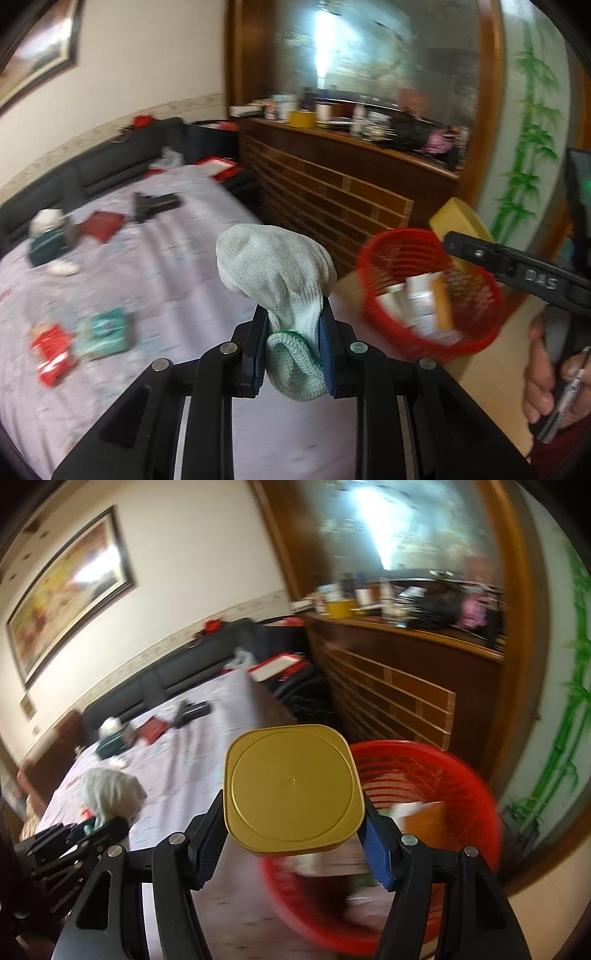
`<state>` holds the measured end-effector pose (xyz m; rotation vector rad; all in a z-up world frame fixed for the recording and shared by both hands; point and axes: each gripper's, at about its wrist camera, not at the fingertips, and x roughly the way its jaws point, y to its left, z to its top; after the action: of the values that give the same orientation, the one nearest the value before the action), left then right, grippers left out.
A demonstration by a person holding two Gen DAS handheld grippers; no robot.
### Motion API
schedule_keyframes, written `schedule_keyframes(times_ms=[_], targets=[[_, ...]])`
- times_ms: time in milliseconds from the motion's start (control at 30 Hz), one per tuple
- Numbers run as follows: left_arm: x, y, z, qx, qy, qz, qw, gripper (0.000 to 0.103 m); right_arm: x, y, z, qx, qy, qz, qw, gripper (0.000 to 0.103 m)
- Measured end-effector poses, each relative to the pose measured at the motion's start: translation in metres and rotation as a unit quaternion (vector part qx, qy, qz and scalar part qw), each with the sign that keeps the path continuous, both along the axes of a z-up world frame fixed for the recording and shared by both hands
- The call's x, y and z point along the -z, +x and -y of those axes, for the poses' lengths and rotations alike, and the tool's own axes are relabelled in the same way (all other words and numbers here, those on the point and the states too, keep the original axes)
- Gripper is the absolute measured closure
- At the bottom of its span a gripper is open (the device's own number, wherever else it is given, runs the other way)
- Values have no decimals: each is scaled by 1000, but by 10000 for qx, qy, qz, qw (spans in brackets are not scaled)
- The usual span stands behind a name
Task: Collect trash
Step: 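Open both tools over the red wastebasket to drop towel and tin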
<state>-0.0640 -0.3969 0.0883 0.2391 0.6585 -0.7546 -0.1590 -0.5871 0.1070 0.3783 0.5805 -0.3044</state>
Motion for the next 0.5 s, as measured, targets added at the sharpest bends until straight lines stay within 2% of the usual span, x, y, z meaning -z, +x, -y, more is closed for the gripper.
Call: schedule_keyframes(times_ms=[133, 367, 433, 467, 500], targets=[[2, -4, 47, 441, -48, -266, 9987, 80, -1, -12, 40, 305, 158, -45, 9994, 33], [19, -5, 110, 778, -125, -749, 9941, 79, 12, -13, 80, 529, 545, -59, 9971, 32], [25, -4, 121, 812, -78, -791, 9935, 58, 17, -10, 88, 513, 687, -36, 9963, 32], [28, -4, 123, 803, -41, -818, 9934, 34, 20, -8, 91, 557, 723, -93, 9958, 32], [29, -4, 122, 799, -43, -844, 9932, 26, 22, -7, 93, 592, 722, -110, 9956, 31]])
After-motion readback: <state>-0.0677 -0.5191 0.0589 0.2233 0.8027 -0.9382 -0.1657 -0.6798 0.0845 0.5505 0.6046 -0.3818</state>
